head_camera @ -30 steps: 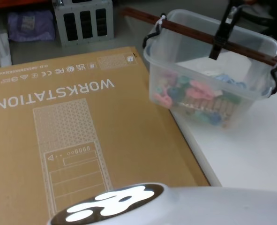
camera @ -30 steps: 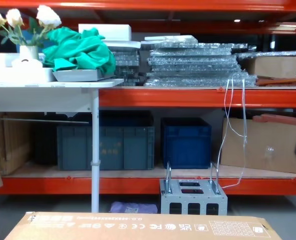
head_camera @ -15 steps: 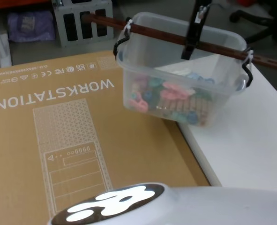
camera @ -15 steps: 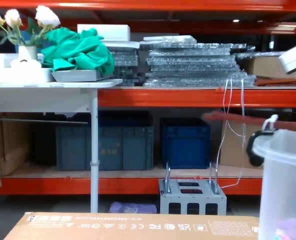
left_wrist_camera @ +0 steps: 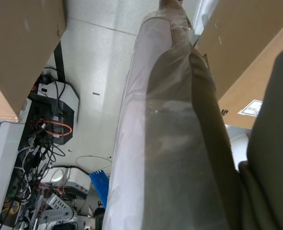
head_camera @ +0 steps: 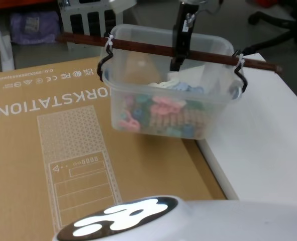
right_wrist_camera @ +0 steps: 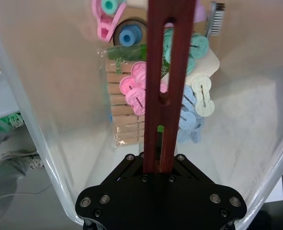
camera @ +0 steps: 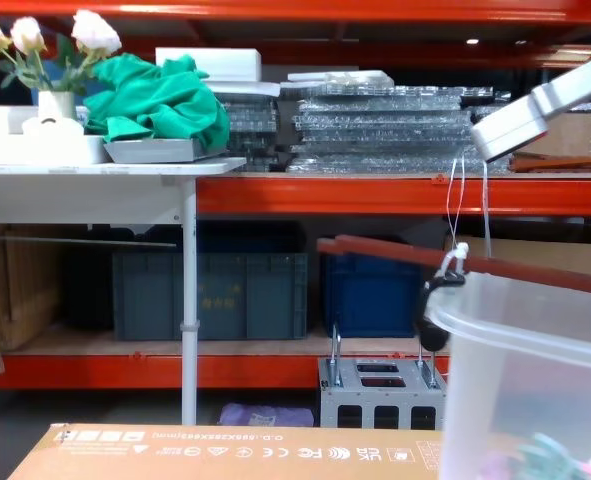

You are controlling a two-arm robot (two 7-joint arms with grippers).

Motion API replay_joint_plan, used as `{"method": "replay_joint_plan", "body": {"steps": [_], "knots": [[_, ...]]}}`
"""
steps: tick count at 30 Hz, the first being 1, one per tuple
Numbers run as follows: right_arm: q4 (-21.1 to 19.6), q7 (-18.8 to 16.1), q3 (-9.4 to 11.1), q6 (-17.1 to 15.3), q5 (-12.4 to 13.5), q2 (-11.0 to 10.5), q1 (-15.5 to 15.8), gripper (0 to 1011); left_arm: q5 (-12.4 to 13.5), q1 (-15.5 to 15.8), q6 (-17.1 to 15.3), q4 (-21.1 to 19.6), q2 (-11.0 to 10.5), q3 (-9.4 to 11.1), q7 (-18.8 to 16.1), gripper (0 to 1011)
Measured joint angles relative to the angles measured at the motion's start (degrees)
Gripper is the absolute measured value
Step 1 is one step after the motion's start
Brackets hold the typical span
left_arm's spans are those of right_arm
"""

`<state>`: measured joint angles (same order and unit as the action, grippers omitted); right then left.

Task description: Use one hand to grasp the basket and place it at the designated location.

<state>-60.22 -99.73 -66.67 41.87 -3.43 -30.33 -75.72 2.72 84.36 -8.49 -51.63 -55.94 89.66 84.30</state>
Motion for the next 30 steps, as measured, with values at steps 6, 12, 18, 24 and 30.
{"method": "replay_joint_plan", "body": {"steps": [6, 12, 18, 24, 30], "knots": [[0.34, -0.11, -1.16, 1.99, 0.48, 2.29, -0.64, 0, -0.01, 0.0, 0.0, -0.01, 0.01, 0.0, 0.0, 0], [-0.3, -0.11, -1.97, 2.57, 1.03, 2.87, -0.99, 1, -0.01, 0.0, 0.0, -0.03, 0.0, 0.0, 0.0, 0], [-1.9, 0.23, -2.63, 2.66, 1.57, 2.96, -1.06, 0, -0.01, 0.0, 0.0, -0.02, 0.0, 0.0, 0.0, 0], [-4.17, 0.04, -3.51, 2.77, 2.89, 3.35, -1.06, 1, -0.01, 0.0, 0.0, -0.03, 0.01, 0.0, 0.0, 0], [-5.34, 0.0, -4.21, 3.33, 4.22, 3.87, -1.1, 1, -0.01, 0.0, 0.0, -0.04, 0.01, 0.0, 0.0, 0]]}}
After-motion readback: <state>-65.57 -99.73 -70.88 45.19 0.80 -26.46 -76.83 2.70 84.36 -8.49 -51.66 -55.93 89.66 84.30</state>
